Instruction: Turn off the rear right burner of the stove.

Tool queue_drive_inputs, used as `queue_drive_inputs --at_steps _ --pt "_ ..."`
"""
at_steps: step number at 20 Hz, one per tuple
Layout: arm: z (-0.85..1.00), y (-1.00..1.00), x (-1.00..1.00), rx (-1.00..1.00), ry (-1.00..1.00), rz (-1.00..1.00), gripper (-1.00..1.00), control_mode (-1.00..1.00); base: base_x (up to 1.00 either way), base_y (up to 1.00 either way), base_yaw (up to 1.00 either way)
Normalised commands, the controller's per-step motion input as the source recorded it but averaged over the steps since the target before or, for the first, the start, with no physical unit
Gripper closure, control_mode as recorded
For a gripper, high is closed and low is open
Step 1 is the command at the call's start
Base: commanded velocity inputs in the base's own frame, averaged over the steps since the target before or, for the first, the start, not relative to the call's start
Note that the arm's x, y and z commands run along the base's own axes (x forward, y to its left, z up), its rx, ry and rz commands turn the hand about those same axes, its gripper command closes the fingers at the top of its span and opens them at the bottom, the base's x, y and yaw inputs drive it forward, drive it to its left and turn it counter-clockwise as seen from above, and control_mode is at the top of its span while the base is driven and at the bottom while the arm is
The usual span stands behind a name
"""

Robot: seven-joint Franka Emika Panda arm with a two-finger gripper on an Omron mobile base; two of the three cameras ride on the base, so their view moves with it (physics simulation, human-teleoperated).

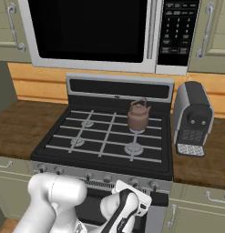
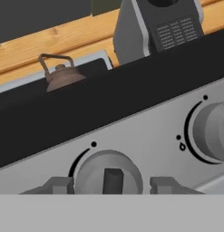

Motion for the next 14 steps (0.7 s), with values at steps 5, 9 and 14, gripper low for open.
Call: queue_drive_inputs --at_steps 5,9,14 --pt "0.00 -0.02 0.00 0.04 0.00 0.00 1.00 -1.00 0.00 0.00 0.00" --pt "0.00 -0.19 0.00 0.28 0.04 -0.10 1.00 -1.00 0.00 0.00 0.00" --pt "0.02 -0.27 0.00 0.50 0.11 -0.17 1.00 -1.00 0.00 0.00 0.00"
